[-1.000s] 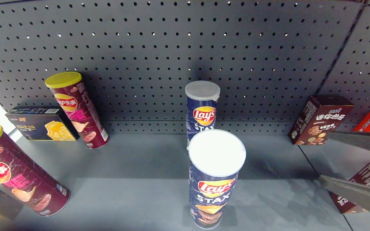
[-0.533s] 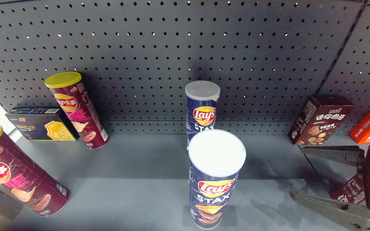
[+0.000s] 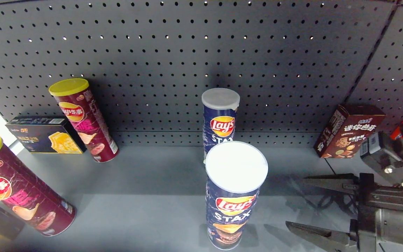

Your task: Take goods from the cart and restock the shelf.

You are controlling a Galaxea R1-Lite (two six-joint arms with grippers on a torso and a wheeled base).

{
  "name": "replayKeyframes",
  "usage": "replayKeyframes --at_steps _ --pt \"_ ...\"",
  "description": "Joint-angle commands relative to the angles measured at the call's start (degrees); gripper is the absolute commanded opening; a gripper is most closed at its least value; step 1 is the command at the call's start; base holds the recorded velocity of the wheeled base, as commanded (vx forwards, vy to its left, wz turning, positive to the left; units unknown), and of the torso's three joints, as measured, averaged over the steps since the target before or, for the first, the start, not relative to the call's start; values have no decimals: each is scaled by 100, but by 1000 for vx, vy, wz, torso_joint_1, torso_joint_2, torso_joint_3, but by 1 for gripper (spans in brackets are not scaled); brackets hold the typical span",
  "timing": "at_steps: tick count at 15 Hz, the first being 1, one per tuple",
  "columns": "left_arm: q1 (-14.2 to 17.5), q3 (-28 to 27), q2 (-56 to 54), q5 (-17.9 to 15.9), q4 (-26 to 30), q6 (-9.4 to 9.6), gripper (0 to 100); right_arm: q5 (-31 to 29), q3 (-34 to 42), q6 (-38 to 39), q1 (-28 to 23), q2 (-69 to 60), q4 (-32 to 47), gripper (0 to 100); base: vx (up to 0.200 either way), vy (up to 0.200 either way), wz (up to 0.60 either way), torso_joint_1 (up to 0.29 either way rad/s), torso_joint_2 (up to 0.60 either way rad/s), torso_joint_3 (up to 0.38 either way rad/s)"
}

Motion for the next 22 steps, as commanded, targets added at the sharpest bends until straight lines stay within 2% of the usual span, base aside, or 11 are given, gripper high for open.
replayKeyframes --at_steps 1,7,16,22 --pt "1 0 6 0 2 -1 100 -65 -30 -1 83 294 -11 100 0 0 0 0 0 0" --pt "1 0 6 0 2 -10 100 -205 -153 -1 285 839 -239 100 0 0 0 0 0 0" --pt "9 0 6 0 2 -10 100 -205 -602 -1 294 1358 -239 100 0 0 0 0 0 0" --pt "9 0 6 0 2 -10 100 -205 -523 -1 285 1340 -309 100 0 0 0 0 0 0"
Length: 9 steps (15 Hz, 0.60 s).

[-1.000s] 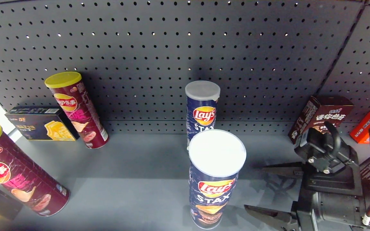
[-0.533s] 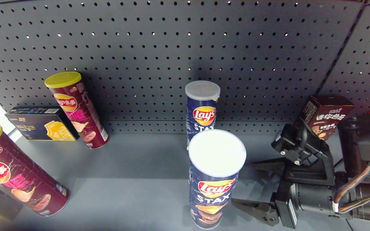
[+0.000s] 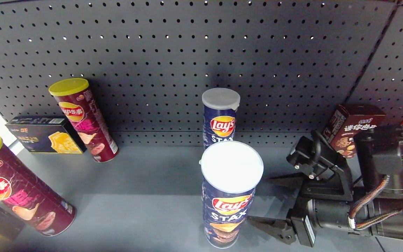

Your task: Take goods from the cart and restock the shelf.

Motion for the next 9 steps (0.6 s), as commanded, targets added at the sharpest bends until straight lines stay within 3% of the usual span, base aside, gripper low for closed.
replayKeyframes --at_steps 1,9 --pt "1 0 8 -1 -1 -8 100 -3 35 3 -12 -62 -1 100 0 0 0 0 0 0" --pt "-8 0 8 -1 -1 -8 100 -188 624 -15 -91 -2021 -10 100 0 0 0 0 0 0"
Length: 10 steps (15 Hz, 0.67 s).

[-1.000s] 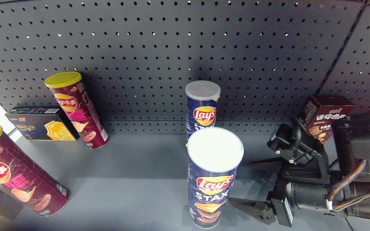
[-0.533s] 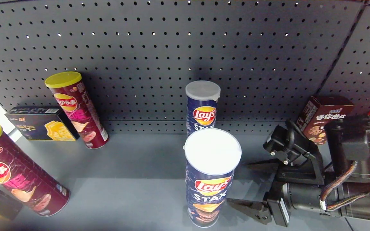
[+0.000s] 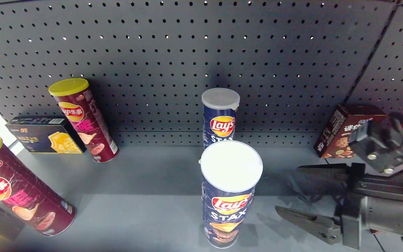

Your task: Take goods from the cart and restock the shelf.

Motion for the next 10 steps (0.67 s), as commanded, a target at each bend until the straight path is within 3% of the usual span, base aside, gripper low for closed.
replayKeyframes --at_steps 1,7,10 --pt "-7 0 8 0 -1 2 100 4 292 -32 31 -897 -7 100 0 0 0 0 0 0" --pt "2 0 0 26 -9 -51 100 30 722 -41 224 -1406 -7 100 0 0 0 0 0 0" --pt "2 0 0 35 -9 -68 100 48 714 -41 602 -1371 -25 100 0 0 0 0 0 0"
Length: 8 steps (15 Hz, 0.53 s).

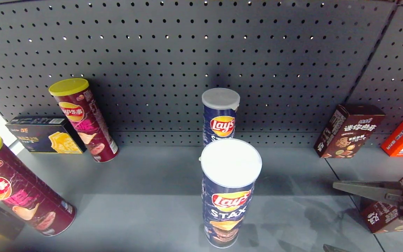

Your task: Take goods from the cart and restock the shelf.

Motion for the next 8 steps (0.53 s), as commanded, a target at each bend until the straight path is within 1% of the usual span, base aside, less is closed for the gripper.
replayKeyframes --at_steps 1,3,5,7,8 --pt "1 0 2 1 -2 -1 100 4 -25 -1 289 -23 -63 100 0 0 0 0 0 0" --pt "1 0 2 1 -2 8 100 -5 89 -10 790 -67 -459 100 0 0 0 0 0 0" --pt "1 0 2 1 -2 -1 100 -5 352 -19 1098 -190 -828 100 0 0 0 0 0 0" --pt "1 0 2 1 -2 -1 100 -14 669 -19 1185 -392 -1065 100 0 0 0 0 0 0" --pt "1 0 2 1 -2 -1 100 -5 897 -19 1194 -586 -1065 100 0 0 0 0 0 0"
